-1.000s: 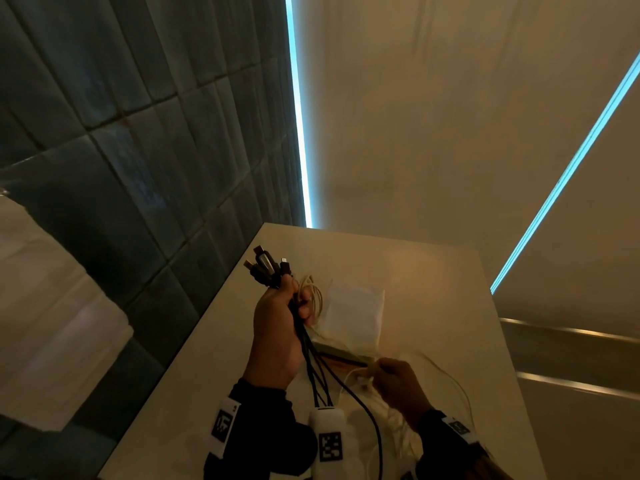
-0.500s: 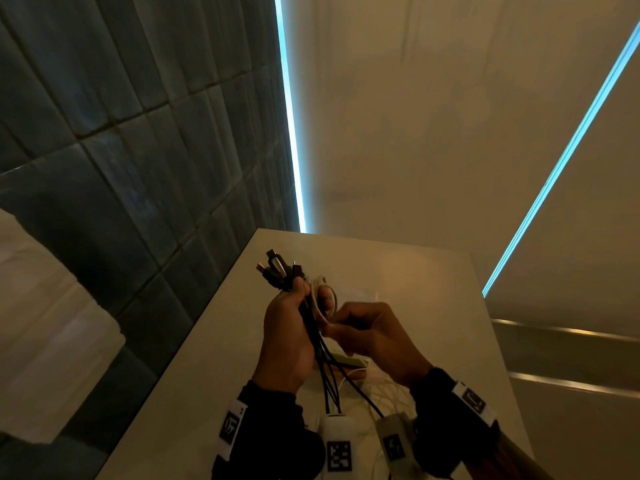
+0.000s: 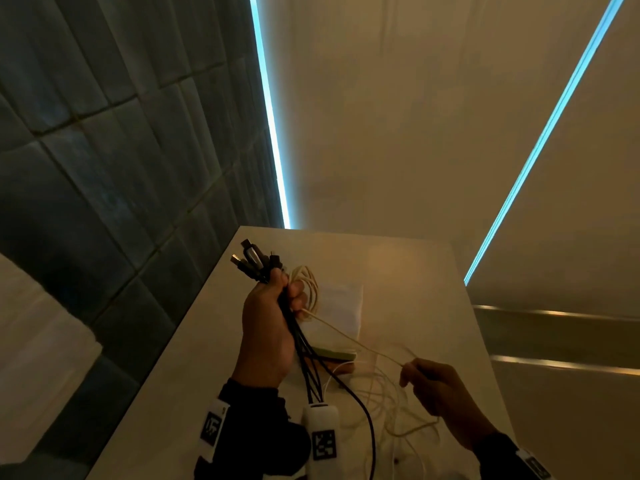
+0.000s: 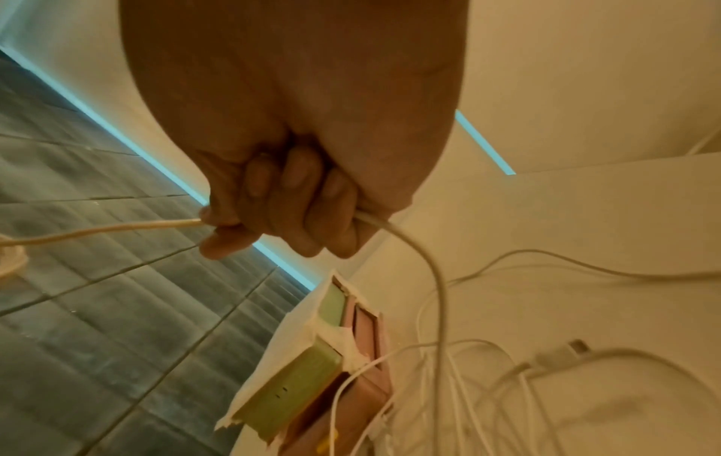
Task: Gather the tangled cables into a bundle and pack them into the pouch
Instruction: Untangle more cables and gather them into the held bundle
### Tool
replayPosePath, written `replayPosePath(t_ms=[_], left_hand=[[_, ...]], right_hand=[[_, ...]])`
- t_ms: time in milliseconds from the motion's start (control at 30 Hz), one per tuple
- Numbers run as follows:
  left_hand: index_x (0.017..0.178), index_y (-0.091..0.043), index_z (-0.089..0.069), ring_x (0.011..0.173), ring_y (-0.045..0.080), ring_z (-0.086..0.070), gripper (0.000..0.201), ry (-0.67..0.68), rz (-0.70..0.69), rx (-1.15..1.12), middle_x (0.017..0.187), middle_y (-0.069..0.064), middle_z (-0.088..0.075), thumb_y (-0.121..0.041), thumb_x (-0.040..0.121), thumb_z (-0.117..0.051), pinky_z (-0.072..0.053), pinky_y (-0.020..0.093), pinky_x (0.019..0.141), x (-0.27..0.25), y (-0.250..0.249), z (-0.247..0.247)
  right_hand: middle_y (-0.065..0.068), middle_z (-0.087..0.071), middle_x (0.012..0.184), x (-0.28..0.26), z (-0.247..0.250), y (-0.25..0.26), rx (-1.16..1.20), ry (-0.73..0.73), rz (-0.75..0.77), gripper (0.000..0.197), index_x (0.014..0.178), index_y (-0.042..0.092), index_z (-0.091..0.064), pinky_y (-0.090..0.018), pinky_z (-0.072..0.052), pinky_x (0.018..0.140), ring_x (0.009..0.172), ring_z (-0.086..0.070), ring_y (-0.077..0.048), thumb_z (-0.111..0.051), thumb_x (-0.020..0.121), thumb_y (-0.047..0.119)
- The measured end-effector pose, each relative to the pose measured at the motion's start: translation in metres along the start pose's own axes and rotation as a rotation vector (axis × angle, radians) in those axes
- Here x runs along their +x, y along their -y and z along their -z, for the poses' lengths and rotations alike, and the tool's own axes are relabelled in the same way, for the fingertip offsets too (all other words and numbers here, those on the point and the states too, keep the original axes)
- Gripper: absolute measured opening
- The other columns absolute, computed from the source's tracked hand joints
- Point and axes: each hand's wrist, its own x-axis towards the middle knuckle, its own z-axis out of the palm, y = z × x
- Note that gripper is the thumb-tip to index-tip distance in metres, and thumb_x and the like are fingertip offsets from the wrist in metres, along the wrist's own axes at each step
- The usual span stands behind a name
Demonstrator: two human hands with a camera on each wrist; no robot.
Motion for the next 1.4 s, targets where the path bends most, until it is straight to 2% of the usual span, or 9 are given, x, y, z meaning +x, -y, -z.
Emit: replayPosePath(t_ms=[400,500,633,733,867,1033,1133,1233,1400], left_hand=[[0.073,-0.016,-0.043,0.051,0.012,-0.038,0.03,0.045,-0.053,-0.102,0.059,-0.003,-0.043,-0.02,0.102,-0.036,-0.038,0.027,0.058,-0.006,-0.001,-0.007],[0.073,-0.016,-0.042,0.047,0.008,-0.033,0.031,0.055,-0.043,-0.039,0.058,-0.004,-0.042,-0.021,0.102,-0.036,-0.033,0.022,0.046,-0.005,0.001,-0.004],[0.075,-0.016,-0.041,0.044,0.007,-0.032,0.029,0.0,-0.029,0.069,0.057,-0.005,-0.043,-0.02,0.103,-0.035,-0.03,0.021,0.044,-0.002,0.004,0.0],[0.074,-0.015,-0.042,0.045,0.009,-0.037,0.031,-0.054,0.004,0.144,0.06,-0.001,-0.047,-0.02,0.103,-0.035,-0.031,0.024,0.048,-0.001,0.005,0.0],[0.075,-0.01,-0.056,0.057,0.016,-0.053,0.035,-0.058,0.049,0.176,0.06,0.004,-0.062,-0.022,0.103,-0.039,-0.041,0.031,0.06,-0.006,0.006,-0.008],[0.077,-0.006,-0.058,0.059,0.019,-0.056,0.035,0.009,0.089,0.074,0.063,0.007,-0.06,-0.023,0.101,-0.04,-0.046,0.032,0.059,-0.009,0.003,-0.011],[0.072,-0.015,-0.046,0.055,0.015,-0.043,0.031,0.045,0.084,-0.027,0.059,0.001,-0.044,-0.022,0.101,-0.037,-0.034,0.029,0.055,-0.008,0.001,-0.01],[0.072,-0.018,-0.043,0.05,0.01,-0.038,0.031,0.024,0.055,-0.031,0.057,-0.003,-0.039,-0.022,0.101,-0.035,-0.026,0.027,0.054,-0.005,-0.002,-0.005],[0.071,-0.018,-0.041,0.048,0.01,-0.036,0.032,0.024,0.054,0.0,0.055,-0.005,-0.039,-0.022,0.102,-0.034,-0.025,0.025,0.051,-0.002,0.001,0.001]], right_hand=[[0.003,-0.04,0.046,0.018,-0.047,-0.058,-0.159,0.175,-0.373,0.035,0.068,0.009,-0.065,-0.021,-0.027,0.039,0.036,-0.033,-0.008,-0.054,0.096,0.026],[0.0,-0.046,0.049,0.034,-0.053,-0.042,-0.189,0.005,-0.308,0.029,0.067,0.006,-0.068,-0.02,-0.029,0.039,0.036,-0.037,-0.008,-0.059,0.092,0.019],[-0.009,-0.043,0.055,0.051,-0.049,0.029,0.15,-0.185,-0.072,0.019,0.08,-0.011,-0.06,-0.023,-0.025,0.04,0.039,-0.033,-0.013,-0.058,0.089,0.005],[-0.01,-0.047,0.059,0.045,-0.051,0.093,0.345,-0.084,0.187,0.015,0.087,-0.011,-0.058,-0.023,-0.024,0.041,0.042,-0.032,-0.014,-0.057,0.091,0.004],[-0.012,-0.054,0.058,0.025,-0.07,0.133,0.237,0.131,0.392,0.013,0.082,-0.007,-0.061,-0.021,-0.029,0.04,0.041,-0.036,-0.013,-0.061,0.09,0.003],[-0.006,-0.057,0.057,0.019,-0.077,0.123,0.104,0.222,0.391,0.014,0.082,-0.005,-0.067,-0.015,-0.035,0.044,0.043,-0.044,-0.005,-0.062,0.09,0.005],[-0.002,-0.053,0.057,0.03,-0.069,0.099,0.077,0.24,0.309,0.022,0.079,-0.007,-0.066,-0.017,-0.035,0.049,0.049,-0.043,-0.011,-0.06,0.092,0.009],[0.01,-0.055,0.055,0.036,-0.055,0.065,-0.057,0.155,0.223,0.026,0.074,0.0,-0.068,-0.013,-0.037,0.053,0.053,-0.045,-0.003,-0.057,0.094,0.013],[0.011,-0.052,0.051,0.025,-0.029,0.026,-0.236,0.058,0.22,0.029,0.067,0.008,-0.067,-0.016,-0.036,0.054,0.051,-0.044,0.001,-0.058,0.094,0.014]])
